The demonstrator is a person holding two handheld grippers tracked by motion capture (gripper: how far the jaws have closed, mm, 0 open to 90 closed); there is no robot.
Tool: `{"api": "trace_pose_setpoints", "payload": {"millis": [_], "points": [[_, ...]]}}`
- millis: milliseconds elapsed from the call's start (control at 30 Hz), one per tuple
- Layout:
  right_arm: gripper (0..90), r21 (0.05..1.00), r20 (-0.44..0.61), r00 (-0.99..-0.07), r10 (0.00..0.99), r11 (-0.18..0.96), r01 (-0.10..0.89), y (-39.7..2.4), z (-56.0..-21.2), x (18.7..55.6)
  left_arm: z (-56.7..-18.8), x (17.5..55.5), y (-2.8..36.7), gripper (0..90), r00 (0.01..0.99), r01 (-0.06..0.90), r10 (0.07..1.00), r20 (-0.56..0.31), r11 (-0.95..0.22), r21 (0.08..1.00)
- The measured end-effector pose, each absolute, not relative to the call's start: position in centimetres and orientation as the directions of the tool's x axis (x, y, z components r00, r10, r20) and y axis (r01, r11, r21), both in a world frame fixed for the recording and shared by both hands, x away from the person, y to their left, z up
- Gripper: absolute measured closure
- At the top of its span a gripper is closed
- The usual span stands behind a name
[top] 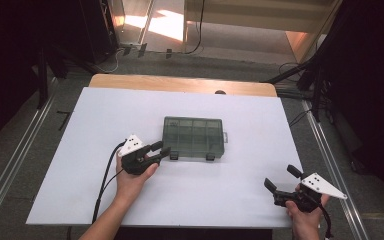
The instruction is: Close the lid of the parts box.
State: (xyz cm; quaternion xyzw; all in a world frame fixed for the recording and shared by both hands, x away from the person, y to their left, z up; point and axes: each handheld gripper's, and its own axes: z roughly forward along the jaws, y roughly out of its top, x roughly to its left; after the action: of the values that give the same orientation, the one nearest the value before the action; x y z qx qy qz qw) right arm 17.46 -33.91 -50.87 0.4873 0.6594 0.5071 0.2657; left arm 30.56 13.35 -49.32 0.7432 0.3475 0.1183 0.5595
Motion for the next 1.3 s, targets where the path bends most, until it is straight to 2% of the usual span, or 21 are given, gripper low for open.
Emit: {"api": "trace_pose_setpoints", "payload": {"millis": [133,333,1300], "points": [[0.0,0.928,0.145,-0.382,0.913,0.008,0.371,-34.1,-50.9,17.5,-49.2,30.2,13.9,28.2,0.727,0.383,0.654,-0.212,-0.13,0.915],[0.0,0.93,0.139,-0.382,0.913,0.012,0.368,-34.0,-50.8,17.4,-49.0,29.5,15.0,0.0,0.73,0.383,0.654,-0.198,-0.151,0.912],[0.0,0.927,0.138,-0.372,0.918,0.013,0.376,-34.0,-50.9,17.4,-48.8,25.9,25.1,0.0,0.654,0.356,0.746,-0.124,-0.159,0.921]]}}
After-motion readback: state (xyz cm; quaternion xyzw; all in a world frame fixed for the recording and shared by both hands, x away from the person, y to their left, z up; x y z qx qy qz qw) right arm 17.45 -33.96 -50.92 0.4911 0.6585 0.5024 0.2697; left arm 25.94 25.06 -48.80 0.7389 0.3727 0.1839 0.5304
